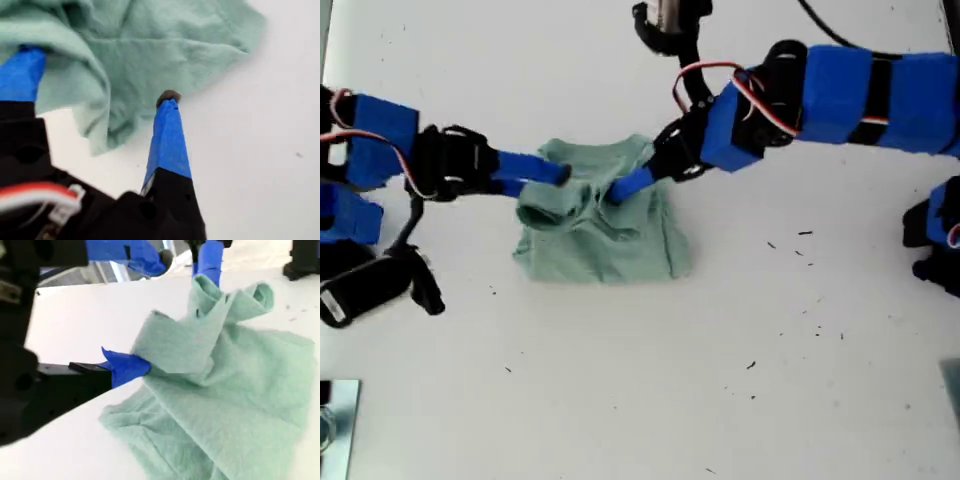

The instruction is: Fold t shirt

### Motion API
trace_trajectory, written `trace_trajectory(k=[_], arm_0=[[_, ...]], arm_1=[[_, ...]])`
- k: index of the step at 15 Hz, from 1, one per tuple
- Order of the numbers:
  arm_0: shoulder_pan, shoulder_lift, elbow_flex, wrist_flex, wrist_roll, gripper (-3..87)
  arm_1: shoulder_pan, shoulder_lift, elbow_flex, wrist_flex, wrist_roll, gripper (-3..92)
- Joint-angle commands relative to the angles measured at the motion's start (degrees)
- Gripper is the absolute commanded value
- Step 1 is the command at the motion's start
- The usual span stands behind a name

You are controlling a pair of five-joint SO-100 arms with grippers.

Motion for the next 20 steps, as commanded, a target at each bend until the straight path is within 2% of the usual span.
trace_trajectory(k=[1, 2, 4, 8, 11, 12, 13, 14, 15, 16, 17, 19, 20], arm_0=[[-3.8, 21.0, 10.9, 3.0, -0.7, 27.2], [-4.2, 26.6, 15.1, 4.0, -1.1, 26.9], [-5.4, 37.3, 21.4, 7.9, -2.4, 26.6], [-6.2, 52.6, 25.6, 18.7, -2.7, 24.0], [1.8, 55.5, 30.8, 17.5, -7.6, 17.2], [4.6, 55.5, 33.0, 15.5, -9.1, 12.3], [6.9, 55.9, 34.9, 14.6, -10.9, 10.3], [8.2, 55.9, 36.3, 14.8, -12.7, 6.8], [9.4, 55.9, 38.2, 15.6, -12.8, 7.9], [10.6, 56.0, 41.0, 15.4, -14.3, 6.9], [11.2, 55.9, 41.6, 15.6, -14.0, 11.5], [11.7, 55.9, 40.6, 16.9, -10.7, 15.8], [11.8, 55.9, 40.6, 16.9, -10.6, 15.8]], arm_1=[[7.9, 15.2, 9.8, -1.1, 2.2, 29.5], [11.9, 22.9, 19.1, -4.0, 4.0, 28.0], [17.4, 34.0, 30.2, -3.4, 4.3, 26.2], [18.5, 53.7, 48.2, 0.6, 6.2, 22.3], [13.9, 86.0, 72.8, 2.6, 12.0, 20.7], [10.5, 96.6, 80.6, 5.5, 16.3, 16.4], [7.1, 106.6, 87.5, 9.1, 20.5, 6.4], [4.6, 107.3, 91.2, 11.4, 24.3, 2.8], [2.9, 107.7, 94.9, 13.6, 27.1, 2.6], [2.6, 107.7, 98.6, 11.5, 28.4, 3.7], [4.2, 107.2, 101.2, 10.3, 33.0, 5.0], [4.5, 107.6, 101.2, 10.1, 24.2, 6.0], [4.9, 107.6, 101.2, 10.1, 15.6, 6.1]])
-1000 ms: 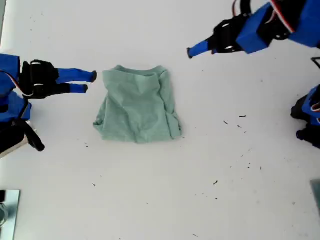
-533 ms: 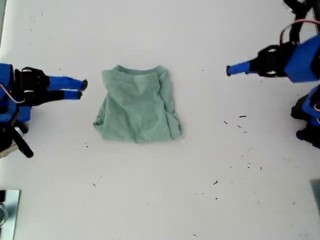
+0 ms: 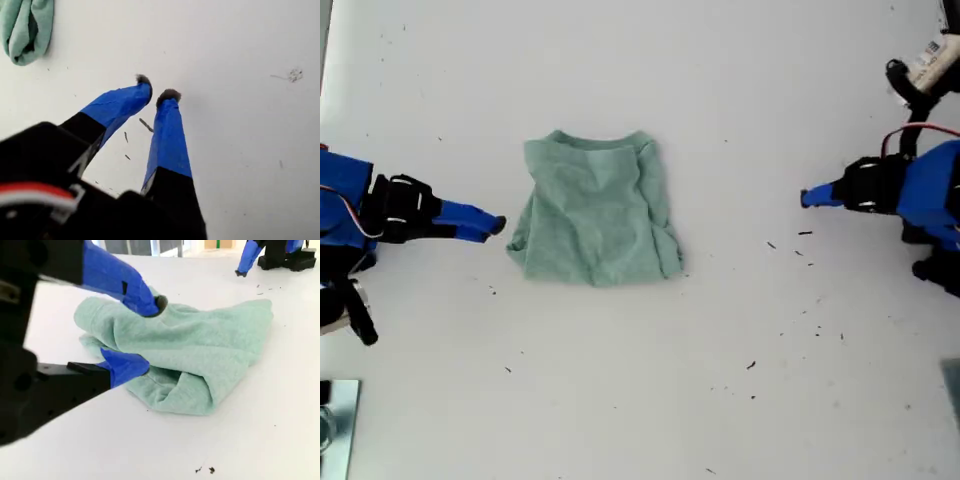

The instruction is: Fold t shirt

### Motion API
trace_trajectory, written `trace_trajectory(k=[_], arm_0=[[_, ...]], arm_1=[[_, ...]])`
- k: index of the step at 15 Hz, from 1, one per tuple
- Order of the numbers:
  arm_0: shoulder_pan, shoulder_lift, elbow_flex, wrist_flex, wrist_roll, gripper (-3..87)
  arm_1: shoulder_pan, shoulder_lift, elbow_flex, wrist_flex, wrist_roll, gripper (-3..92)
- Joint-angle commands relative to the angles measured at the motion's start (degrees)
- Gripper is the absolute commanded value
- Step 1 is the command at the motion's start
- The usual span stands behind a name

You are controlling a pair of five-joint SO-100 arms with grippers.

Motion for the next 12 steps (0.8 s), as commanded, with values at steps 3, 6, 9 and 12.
trace_trajectory(k=[3, 6, 9, 12], arm_0=[[1.4, 0.4, 0.3, 0.1, 0.4, 16.2], [1.3, 0.4, 0.3, 0.1, 0.4, 16.4], [1.3, 0.4, 0.3, 0.1, 0.4, 16.4], [1.3, 0.4, 0.3, 0.1, 0.4, 16.4]], arm_1=[[0.9, 0.4, 3.1, -0.4, -23.1, 5.7], [0.9, 0.4, 3.1, -0.4, -23.1, 5.7], [0.9, 0.4, 3.1, -0.4, -23.1, 5.7], [0.9, 0.4, 3.1, -0.4, -23.1, 5.7]])
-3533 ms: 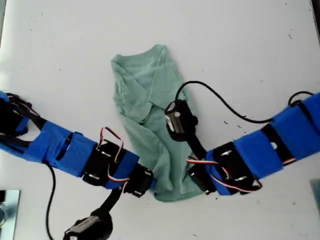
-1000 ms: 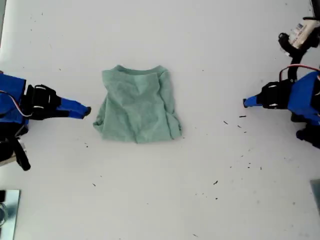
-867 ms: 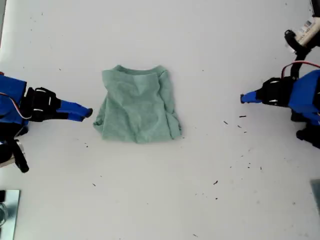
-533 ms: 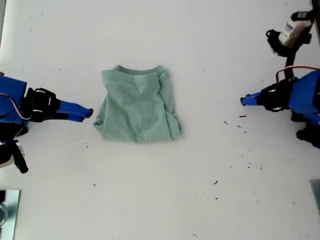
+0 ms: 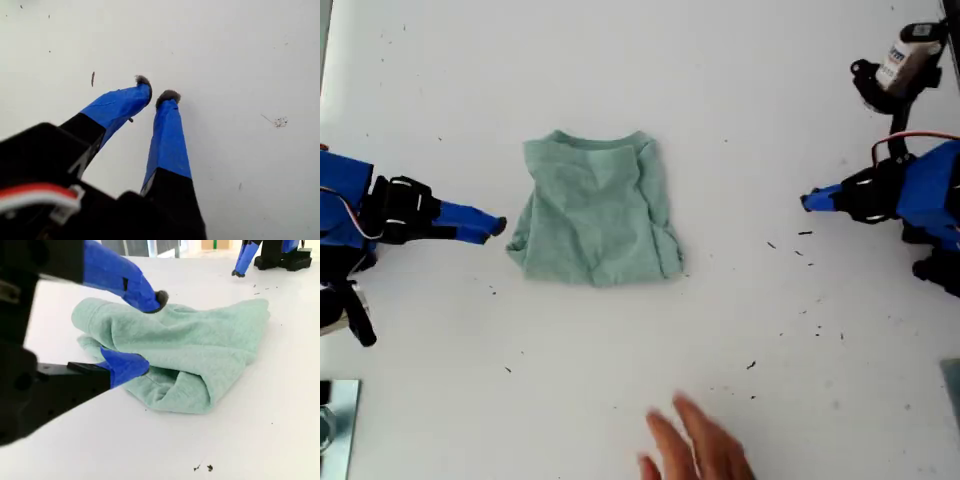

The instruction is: Fold t shirt

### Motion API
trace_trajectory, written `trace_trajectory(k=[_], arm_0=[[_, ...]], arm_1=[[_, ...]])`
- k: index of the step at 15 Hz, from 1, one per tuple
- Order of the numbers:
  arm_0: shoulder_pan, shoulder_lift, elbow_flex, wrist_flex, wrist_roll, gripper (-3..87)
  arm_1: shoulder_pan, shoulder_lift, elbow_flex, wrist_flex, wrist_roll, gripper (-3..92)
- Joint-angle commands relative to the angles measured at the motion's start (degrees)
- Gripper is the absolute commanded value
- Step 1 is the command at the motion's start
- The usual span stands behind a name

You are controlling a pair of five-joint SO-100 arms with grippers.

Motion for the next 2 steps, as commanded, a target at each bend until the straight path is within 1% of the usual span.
trace_trajectory(k=[1, 2], arm_0=[[0.9, 0.4, 0.3, 0.1, 0.4, 16.4], [0.9, 0.4, 0.3, 0.1, 0.4, 16.4]], arm_1=[[0.5, 0.3, 3.0, -0.5, -0.8, 5.7], [0.5, 0.3, 3.0, -0.5, -0.8, 5.7]])
